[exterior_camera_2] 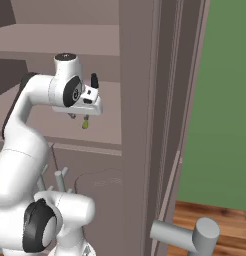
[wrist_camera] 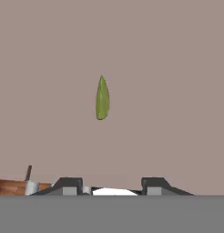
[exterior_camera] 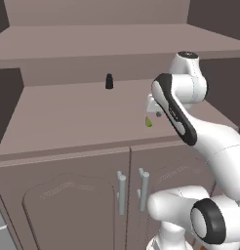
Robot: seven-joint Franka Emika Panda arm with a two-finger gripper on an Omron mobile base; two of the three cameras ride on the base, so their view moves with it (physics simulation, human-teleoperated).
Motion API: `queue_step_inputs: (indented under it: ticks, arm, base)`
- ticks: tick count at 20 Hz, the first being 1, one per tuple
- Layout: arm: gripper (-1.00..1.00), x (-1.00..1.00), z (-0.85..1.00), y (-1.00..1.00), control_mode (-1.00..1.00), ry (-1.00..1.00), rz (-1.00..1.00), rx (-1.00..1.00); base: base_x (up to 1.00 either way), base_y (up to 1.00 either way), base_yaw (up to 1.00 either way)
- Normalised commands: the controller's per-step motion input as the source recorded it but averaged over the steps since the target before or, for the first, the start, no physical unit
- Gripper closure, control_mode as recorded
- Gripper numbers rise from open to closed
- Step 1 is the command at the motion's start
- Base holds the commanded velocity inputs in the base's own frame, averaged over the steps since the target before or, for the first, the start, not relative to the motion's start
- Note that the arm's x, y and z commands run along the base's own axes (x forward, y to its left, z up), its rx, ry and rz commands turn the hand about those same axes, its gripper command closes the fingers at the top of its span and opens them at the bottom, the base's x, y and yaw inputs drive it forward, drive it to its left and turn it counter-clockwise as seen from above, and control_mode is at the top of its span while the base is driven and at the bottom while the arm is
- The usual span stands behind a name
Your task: Pick the lemon wedge from the cabinet and place it in the bowl. Then pick the bowl and place it in the sink. Then turn on the sink facuet.
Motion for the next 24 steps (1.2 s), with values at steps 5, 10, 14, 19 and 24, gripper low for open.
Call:
queue_step_inputs:
  ticks: [5,10,14,19,24]
  arm:
    - [-1.0,-0.04,-0.03,0.11,-1.0,0.03,0.0,-0.07]
    - [-1.0,0.13,-0.53,0.36,-1.0,0.06,0.0,-0.15]
    - [-1.0,0.49,-0.91,0.04,-1.0,0.0,0.0,-0.01]
    - [-1.0,0.51,-0.47,0.0,-1.0,-0.02,0.0,0.0]
    - [-1.0,0.37,-0.02,0.0,-1.0,-0.03,0.0,0.03]
  base:
    - [0.0,0.0,0.0]
    - [0.0,0.0,0.0]
    - [0.0,0.0,0.0]
    - [0.0,0.0,0.0]
    - [0.0,0.0,0.0]
